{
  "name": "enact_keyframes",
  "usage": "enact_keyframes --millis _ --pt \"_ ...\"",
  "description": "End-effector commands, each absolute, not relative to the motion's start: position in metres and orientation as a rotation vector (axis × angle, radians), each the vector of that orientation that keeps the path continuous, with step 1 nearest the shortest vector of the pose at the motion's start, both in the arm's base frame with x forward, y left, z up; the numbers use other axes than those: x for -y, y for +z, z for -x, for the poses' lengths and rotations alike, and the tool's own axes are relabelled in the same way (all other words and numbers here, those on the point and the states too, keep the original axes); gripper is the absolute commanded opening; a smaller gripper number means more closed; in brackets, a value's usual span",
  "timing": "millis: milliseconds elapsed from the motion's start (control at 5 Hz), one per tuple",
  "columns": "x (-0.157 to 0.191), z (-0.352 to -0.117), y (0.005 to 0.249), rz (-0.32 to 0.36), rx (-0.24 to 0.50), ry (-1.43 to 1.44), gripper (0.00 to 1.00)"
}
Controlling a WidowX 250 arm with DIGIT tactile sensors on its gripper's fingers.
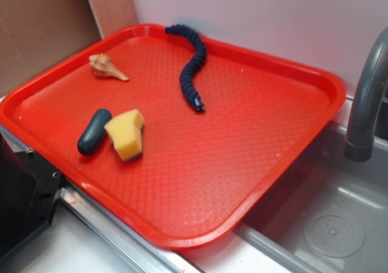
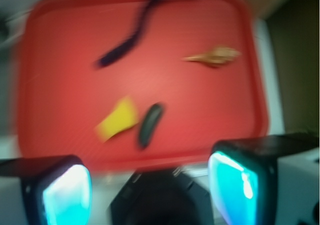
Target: Grab the shell.
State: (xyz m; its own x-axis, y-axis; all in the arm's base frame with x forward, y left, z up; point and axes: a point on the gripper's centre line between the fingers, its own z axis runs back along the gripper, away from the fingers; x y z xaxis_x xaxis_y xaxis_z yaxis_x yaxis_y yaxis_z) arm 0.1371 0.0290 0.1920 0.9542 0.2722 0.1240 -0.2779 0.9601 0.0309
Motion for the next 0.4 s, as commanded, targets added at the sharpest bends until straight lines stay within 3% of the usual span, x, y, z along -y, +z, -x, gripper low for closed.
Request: enact_keyframes --millis 0,200 --pt "-0.109 -0.158 0.164 -0.08 0.272 0.74 1.0" --pt "-0.143 -0.167 0.143 -0.079 0.274 0.902 1.0"
